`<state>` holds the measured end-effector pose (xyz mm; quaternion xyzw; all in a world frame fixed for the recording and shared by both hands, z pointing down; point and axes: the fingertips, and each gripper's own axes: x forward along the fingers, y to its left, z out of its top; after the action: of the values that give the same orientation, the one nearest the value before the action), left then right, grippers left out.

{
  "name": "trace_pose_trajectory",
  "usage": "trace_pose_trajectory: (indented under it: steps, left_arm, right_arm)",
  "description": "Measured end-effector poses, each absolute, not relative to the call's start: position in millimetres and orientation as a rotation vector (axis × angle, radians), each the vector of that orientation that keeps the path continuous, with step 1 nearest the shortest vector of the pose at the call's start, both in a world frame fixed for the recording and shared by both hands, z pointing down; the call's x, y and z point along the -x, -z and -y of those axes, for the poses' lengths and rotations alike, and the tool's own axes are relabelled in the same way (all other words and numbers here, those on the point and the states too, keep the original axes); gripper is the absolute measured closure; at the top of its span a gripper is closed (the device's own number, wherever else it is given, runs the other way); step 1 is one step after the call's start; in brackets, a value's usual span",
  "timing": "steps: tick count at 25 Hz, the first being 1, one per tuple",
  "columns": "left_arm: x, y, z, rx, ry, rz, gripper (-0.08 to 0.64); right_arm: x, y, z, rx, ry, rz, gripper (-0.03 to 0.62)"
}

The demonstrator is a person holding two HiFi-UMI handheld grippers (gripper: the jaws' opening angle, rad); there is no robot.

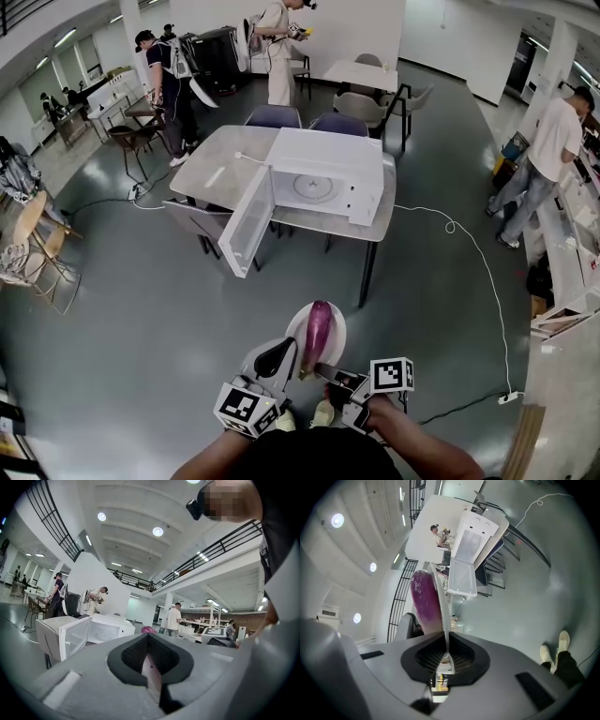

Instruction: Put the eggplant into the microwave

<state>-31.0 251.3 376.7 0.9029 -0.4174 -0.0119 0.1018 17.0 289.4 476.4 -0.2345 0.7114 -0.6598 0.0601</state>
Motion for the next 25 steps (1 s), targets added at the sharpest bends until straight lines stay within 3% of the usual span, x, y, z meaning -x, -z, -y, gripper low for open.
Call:
trace_pose_trajectory:
  steps: [25]
  left_arm:
    - [-11,-378,-201,-2.656,0.018,1.298,0.551]
  right_arm:
    - [-60,-491,-247,0.648,2.031,-2.205,0.569]
